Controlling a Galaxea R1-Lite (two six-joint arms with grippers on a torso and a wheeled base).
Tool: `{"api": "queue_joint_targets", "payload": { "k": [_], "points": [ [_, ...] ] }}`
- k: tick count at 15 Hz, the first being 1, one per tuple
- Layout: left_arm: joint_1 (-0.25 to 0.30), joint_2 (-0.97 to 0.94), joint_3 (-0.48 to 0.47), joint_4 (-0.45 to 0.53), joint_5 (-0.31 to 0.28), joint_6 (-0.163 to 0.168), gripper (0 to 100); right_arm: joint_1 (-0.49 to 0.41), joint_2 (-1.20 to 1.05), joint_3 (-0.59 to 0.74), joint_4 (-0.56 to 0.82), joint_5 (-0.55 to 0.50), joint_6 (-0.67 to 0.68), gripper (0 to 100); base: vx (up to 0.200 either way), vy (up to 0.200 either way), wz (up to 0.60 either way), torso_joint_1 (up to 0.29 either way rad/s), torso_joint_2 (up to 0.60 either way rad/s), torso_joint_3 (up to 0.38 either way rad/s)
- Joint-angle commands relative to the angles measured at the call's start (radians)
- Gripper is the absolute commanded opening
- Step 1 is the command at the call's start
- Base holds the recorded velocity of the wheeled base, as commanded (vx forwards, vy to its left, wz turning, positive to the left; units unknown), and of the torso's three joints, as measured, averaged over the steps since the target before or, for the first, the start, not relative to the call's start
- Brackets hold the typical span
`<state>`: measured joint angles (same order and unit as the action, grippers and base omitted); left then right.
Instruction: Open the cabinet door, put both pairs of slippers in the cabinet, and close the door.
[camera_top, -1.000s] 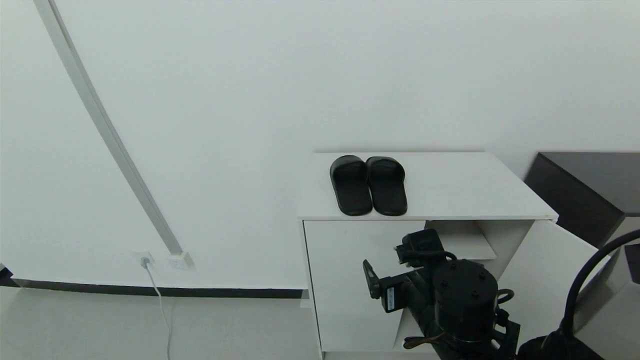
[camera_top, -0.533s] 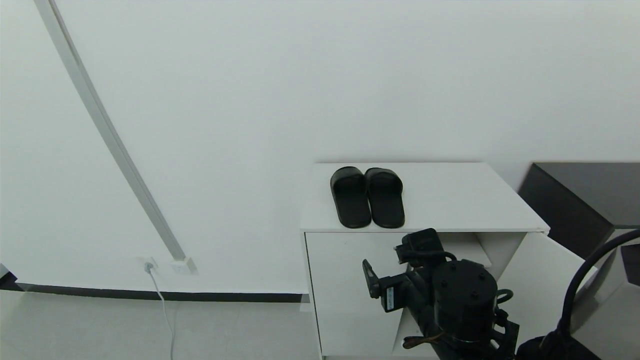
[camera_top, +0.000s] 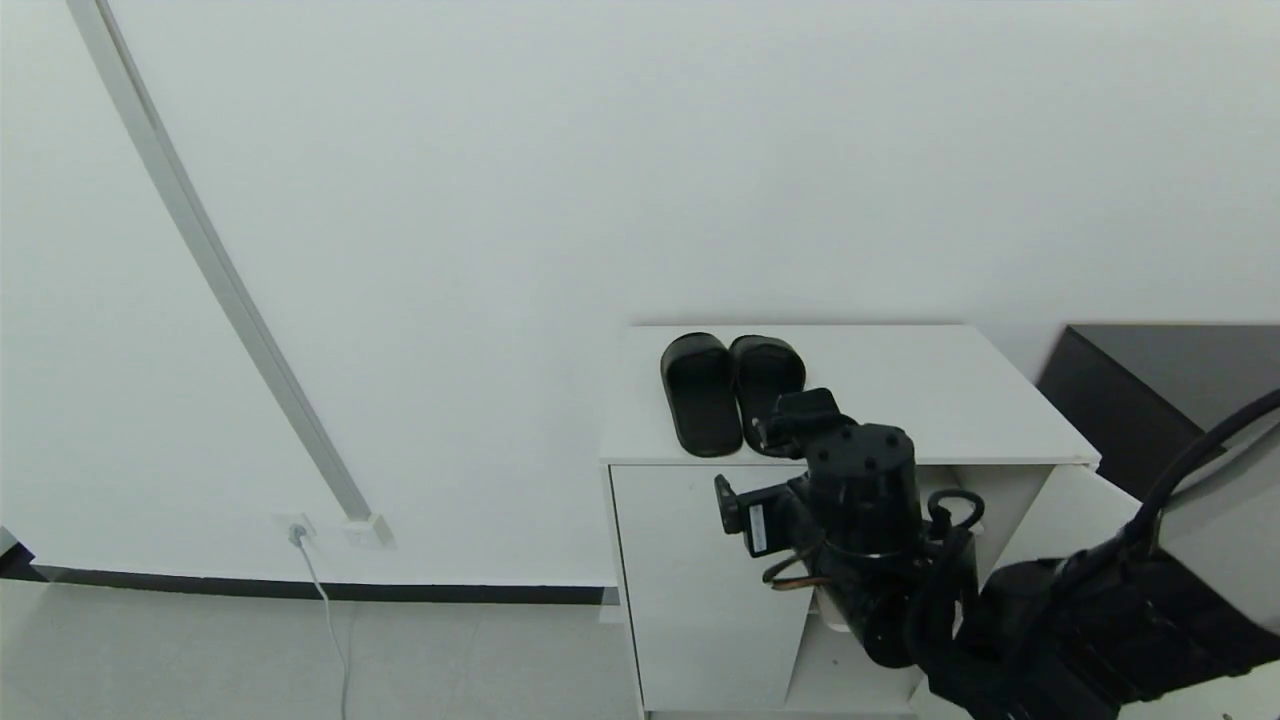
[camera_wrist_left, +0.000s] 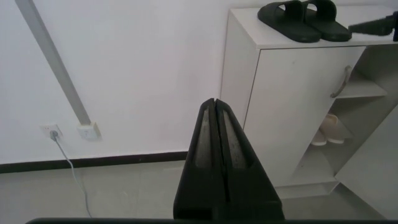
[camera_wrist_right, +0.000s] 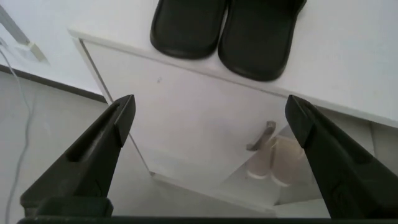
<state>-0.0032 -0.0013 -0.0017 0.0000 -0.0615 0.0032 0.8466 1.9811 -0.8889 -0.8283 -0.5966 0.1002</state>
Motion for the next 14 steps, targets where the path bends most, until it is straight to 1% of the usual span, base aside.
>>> {"api": "queue_joint_targets", "payload": {
  "k": [1, 2, 4, 10, 12, 13, 14],
  "points": [
    [0.000, 0.001, 0.000, 0.000, 0.000, 0.000, 0, -0.008, -0.047, -0.186, 0.204, 0.000, 0.095, 100, 0.000, 0.000, 0.00, 0.000, 0.00, 0.000],
    [0.000, 0.001, 0.000, 0.000, 0.000, 0.000, 0, -0.008, -0.047, -0.222, 0.259, 0.000, 0.119, 100, 0.000, 0.000, 0.00, 0.000, 0.00, 0.000],
    [0.000, 0.001, 0.000, 0.000, 0.000, 0.000, 0, -0.006, -0.045, -0.226, 0.276, -0.005, 0.125, 100, 0.000, 0.000, 0.00, 0.000, 0.00, 0.000],
    [0.000, 0.001, 0.000, 0.000, -0.001, 0.001, 0, -0.008, -0.008, -0.186, 0.265, -0.012, 0.138, 100, 0.200, 0.000, 0.00, -0.001, 0.00, 0.001],
    [0.000, 0.001, 0.000, 0.000, -0.001, 0.001, 0, -0.006, 0.012, -0.163, 0.238, -0.019, 0.138, 100, 0.200, 0.000, 0.00, 0.010, 0.00, 0.002],
    [0.000, 0.001, 0.000, 0.000, -0.001, 0.001, 0, -0.006, 0.038, -0.142, 0.189, -0.019, 0.134, 100, 0.200, 0.000, 0.00, -0.002, 0.00, -0.002],
    [0.000, 0.001, 0.000, 0.000, -0.001, 0.001, 0, -0.008, 0.065, -0.134, 0.147, -0.020, 0.131, 100, 0.000, 0.000, 0.00, 0.000, 0.00, 0.000]
  ]
}}
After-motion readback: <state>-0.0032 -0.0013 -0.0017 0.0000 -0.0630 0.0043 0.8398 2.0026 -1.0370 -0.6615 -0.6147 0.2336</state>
